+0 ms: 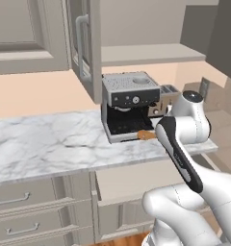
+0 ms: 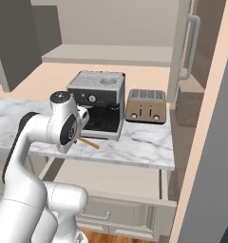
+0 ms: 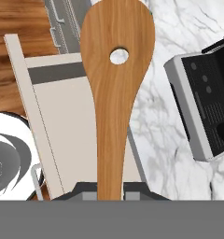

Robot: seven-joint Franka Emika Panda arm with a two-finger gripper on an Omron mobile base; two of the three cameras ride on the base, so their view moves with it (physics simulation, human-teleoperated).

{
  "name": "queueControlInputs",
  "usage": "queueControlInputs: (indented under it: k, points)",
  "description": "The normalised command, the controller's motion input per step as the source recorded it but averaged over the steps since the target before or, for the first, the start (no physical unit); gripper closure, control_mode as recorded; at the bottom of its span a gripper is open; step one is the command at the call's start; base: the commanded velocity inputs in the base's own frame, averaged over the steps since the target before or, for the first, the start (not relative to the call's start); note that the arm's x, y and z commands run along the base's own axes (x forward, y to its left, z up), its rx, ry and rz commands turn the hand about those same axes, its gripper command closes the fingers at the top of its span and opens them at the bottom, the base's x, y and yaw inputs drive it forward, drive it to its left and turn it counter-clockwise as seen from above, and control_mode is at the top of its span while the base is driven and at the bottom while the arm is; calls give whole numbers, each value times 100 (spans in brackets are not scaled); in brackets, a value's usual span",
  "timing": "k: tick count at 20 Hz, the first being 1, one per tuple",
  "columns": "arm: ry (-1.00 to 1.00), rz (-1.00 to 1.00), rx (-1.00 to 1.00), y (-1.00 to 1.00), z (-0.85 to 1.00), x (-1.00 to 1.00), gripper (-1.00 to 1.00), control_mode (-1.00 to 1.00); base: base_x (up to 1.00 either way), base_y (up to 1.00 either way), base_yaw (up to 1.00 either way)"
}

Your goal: Organize the utensils by type. Pick up the wooden spoons from the counter and place them in the open cabinet. Then pick up the metallic utensils from the counter and place them in the open drawer.

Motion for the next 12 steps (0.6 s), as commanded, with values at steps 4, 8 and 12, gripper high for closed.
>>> queueControlInputs:
  k: [4,8,12]
  points:
    - [0,0,0,0,0,0,100,100,35,-5,0]
    - [0,0,0,0,0,0,100,100,11,-4,-2]
    - [0,0,0,0,0,0,100,100,2,-1,-1]
